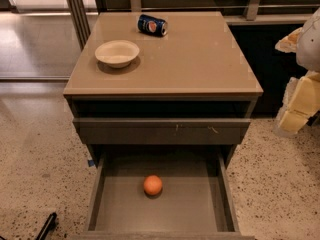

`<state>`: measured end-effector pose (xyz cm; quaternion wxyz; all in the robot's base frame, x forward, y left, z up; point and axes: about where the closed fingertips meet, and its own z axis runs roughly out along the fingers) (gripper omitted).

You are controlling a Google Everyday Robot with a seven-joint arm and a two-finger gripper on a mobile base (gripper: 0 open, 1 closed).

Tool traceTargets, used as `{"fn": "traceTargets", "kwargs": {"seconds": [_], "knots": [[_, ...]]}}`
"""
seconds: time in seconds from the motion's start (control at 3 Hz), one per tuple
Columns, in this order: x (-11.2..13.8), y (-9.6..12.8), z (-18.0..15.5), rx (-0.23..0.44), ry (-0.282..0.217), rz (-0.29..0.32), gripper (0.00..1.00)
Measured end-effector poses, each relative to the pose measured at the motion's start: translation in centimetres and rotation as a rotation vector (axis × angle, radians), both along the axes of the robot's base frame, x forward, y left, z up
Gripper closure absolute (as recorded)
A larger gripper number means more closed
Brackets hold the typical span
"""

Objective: Pick orange from middle drawer and place on counter

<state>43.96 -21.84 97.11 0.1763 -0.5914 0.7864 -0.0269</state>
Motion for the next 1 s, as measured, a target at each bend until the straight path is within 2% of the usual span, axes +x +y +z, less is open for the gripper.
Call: {"fn": "traceTargets", "kwargs": {"seconds": [0.33,0.67,1.0], "knots": [[0.09,-0.05,-2.4,0.058,-0.023,-0.036,0.0],[0.64,0.0,-2.3,0.062,-0.052,-0.043,0.0],[0.42,-0.13,-2.0,0.041,-0.059,-0.048,0.0]]}}
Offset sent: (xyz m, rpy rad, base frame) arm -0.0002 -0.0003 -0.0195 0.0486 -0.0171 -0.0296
